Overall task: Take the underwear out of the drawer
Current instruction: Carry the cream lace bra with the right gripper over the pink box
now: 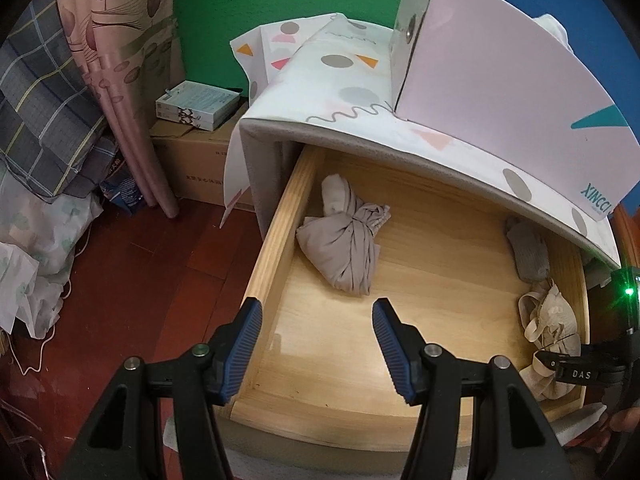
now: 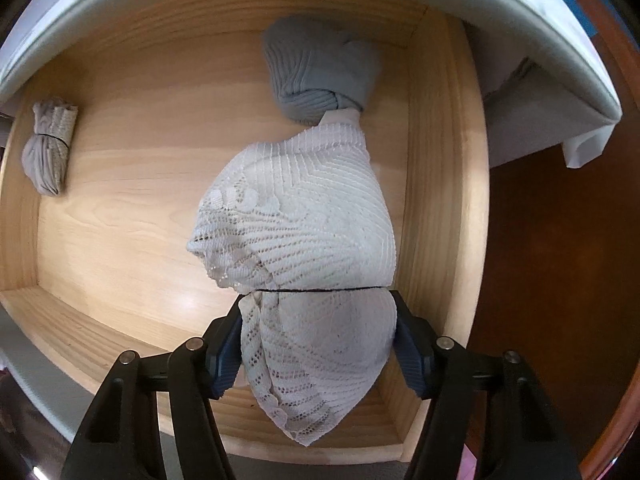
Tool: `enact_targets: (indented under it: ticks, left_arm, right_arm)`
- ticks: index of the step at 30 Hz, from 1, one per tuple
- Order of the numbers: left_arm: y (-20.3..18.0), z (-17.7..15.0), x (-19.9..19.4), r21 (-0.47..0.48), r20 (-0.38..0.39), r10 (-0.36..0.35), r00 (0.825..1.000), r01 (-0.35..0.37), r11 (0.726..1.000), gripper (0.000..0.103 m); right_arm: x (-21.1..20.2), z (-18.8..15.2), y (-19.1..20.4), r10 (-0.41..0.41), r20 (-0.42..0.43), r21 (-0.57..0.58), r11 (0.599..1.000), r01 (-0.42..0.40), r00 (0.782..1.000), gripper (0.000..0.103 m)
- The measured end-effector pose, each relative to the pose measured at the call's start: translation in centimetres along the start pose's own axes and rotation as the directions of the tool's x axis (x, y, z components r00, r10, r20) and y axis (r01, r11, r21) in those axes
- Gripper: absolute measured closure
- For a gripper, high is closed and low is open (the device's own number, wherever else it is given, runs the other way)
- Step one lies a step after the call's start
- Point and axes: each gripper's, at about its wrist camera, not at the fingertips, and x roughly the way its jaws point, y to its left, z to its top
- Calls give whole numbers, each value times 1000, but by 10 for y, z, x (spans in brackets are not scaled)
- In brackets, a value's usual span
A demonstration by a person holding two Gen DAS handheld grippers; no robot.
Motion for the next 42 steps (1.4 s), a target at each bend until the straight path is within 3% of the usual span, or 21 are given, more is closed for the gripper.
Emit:
enact_targets:
  ticks: [14, 31, 42]
  left_arm:
    - [-1, 1, 1, 1, -4, -10, 1000, 10, 1000, 44]
    - [0, 1, 1, -13, -5, -21, 1000, 20, 1000, 44]
    - [1, 1, 0, -19, -1, -22, 1000, 22, 1000, 44]
  right_arm:
    - [-31, -15, -8, 20, 47, -52, 999, -17, 999, 43]
    - [-103, -26, 17, 62, 96, -99, 994, -52, 993, 43]
    - [-158, -42, 29, 114, 175, -125, 988, -93, 978, 43]
